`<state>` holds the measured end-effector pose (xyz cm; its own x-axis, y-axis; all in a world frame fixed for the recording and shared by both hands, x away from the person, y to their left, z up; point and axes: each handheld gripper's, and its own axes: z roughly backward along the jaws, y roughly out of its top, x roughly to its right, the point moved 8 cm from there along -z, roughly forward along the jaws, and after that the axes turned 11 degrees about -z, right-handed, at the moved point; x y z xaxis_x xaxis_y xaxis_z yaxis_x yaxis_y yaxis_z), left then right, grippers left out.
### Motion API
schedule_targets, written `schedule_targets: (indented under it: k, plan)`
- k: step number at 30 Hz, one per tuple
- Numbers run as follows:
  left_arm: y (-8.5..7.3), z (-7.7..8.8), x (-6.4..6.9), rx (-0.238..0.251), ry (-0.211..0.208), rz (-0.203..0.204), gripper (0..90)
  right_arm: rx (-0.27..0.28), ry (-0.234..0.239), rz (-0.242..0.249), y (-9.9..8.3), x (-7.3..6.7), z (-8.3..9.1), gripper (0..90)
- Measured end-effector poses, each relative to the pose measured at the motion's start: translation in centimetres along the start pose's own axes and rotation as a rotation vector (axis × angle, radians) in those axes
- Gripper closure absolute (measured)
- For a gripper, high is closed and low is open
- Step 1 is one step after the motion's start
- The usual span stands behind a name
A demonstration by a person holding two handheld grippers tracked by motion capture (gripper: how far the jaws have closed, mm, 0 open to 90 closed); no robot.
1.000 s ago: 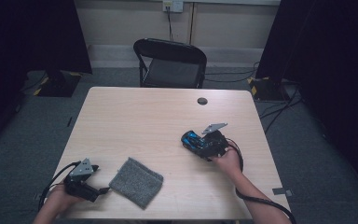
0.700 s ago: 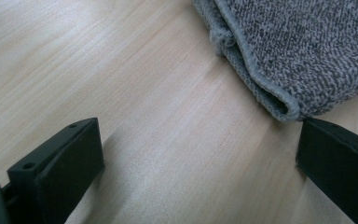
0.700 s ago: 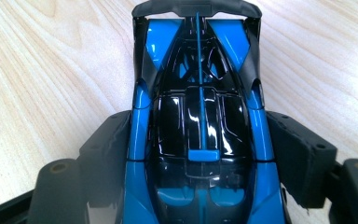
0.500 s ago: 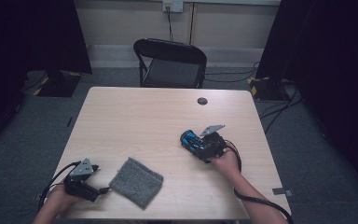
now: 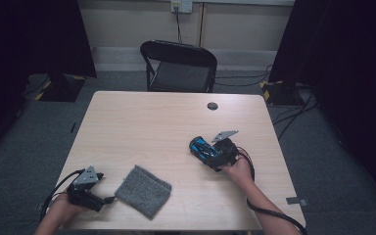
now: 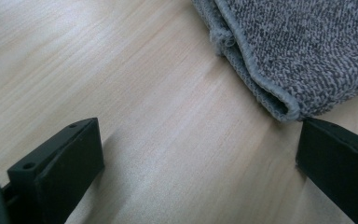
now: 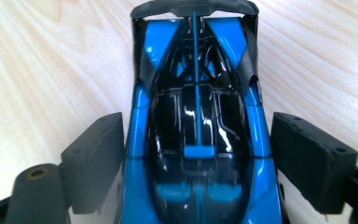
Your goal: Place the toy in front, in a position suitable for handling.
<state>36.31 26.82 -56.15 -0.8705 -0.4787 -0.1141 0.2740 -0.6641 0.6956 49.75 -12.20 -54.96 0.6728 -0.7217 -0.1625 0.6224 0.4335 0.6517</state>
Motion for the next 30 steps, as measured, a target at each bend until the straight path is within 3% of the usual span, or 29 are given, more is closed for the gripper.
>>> schedule_targets:
  k: [13,20,27,30]
  plan:
    - [0.0,0.0,0.0,0.000,0.001,0.000,0.0,0.040,-0.032,-0.011,-2.3,-0.2,3.7,14.2]
    - [0.0,0.0,0.0,0.000,0.002,0.002,0.0,0.038,-0.072,-0.003,-3.4,0.3,2.8,14.1]
    - [0.0,0.0,0.0,0.001,0.005,0.005,0.0,0.057,-0.083,0.020,-3.8,0.6,2.5,14.8]
    - [0.0,0.0,0.0,0.001,0.005,0.004,0.0,0.062,-0.073,0.008,-3.9,0.6,2.5,14.2]
